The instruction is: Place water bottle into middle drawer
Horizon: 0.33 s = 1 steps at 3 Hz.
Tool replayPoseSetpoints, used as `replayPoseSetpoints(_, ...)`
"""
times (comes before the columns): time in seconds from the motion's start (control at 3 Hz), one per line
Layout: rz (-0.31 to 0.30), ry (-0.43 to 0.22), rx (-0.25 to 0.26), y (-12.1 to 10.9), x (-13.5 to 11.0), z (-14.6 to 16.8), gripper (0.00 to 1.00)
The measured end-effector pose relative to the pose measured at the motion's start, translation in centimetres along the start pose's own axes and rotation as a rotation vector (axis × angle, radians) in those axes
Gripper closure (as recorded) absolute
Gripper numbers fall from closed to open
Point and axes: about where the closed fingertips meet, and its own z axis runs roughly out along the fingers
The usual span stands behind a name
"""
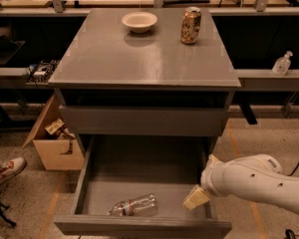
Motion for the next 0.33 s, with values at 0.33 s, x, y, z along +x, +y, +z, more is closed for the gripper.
replayPoseSetpoints(0.33,0.093,0.023,0.037,-2.75,3.54,-3.48,0.00)
